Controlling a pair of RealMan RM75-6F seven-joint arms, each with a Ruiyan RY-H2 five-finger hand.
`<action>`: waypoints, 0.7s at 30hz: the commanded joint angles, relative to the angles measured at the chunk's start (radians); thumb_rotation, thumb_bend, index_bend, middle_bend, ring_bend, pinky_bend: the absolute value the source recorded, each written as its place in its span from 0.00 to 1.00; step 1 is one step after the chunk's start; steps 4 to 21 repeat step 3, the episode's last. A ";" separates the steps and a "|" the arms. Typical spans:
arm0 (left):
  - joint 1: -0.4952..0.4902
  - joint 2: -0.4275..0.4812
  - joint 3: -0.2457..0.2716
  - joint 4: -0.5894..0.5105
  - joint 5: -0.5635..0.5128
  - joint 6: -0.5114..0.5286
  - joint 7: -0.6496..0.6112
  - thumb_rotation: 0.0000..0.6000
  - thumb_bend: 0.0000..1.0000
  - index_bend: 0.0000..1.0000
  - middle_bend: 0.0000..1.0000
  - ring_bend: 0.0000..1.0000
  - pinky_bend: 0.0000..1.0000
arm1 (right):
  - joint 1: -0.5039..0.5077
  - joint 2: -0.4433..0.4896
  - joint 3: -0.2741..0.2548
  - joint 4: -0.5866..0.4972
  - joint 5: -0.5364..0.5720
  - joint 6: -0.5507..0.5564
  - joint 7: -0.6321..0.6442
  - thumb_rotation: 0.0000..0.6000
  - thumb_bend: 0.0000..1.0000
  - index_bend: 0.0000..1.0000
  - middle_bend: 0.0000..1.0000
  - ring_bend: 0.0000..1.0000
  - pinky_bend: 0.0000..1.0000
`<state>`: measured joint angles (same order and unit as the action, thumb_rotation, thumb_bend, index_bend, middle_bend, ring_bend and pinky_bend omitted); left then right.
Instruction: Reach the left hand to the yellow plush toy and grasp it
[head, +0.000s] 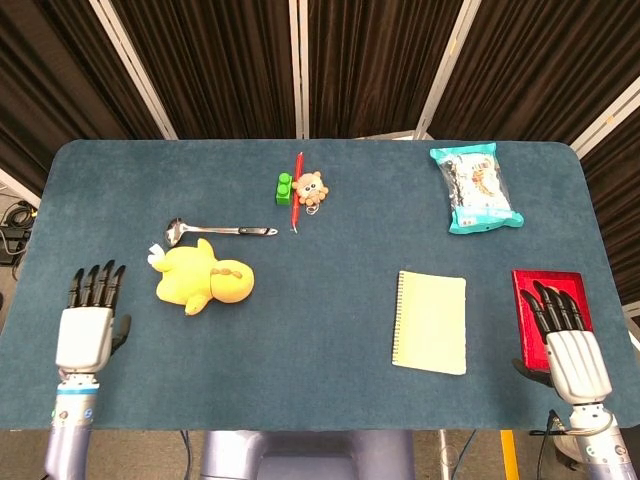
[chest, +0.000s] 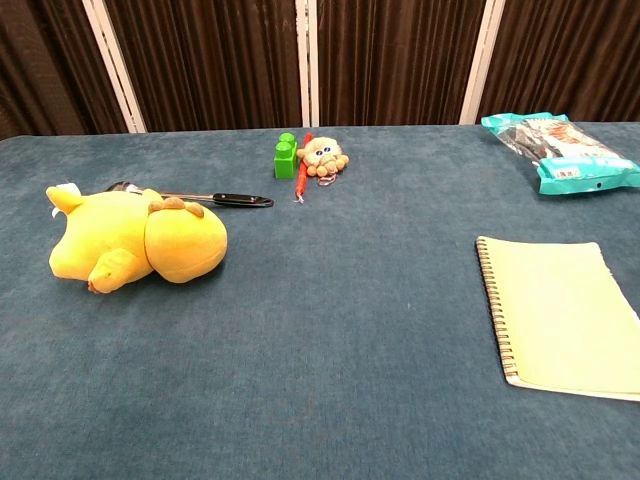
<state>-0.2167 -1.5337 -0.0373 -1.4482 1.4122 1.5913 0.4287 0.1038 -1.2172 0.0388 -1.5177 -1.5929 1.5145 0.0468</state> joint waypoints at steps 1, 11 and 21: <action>0.039 0.033 0.016 -0.003 0.015 0.037 -0.043 1.00 0.33 0.00 0.00 0.00 0.00 | -0.002 0.000 0.000 0.002 -0.007 0.011 0.006 1.00 0.07 0.00 0.00 0.00 0.00; 0.054 0.047 0.024 -0.006 0.023 0.043 -0.058 1.00 0.29 0.00 0.00 0.00 0.00 | -0.003 -0.001 0.001 0.006 -0.007 0.013 0.010 1.00 0.07 0.00 0.00 0.00 0.00; 0.054 0.047 0.024 -0.006 0.023 0.043 -0.058 1.00 0.29 0.00 0.00 0.00 0.00 | -0.003 -0.001 0.001 0.006 -0.007 0.013 0.010 1.00 0.07 0.00 0.00 0.00 0.00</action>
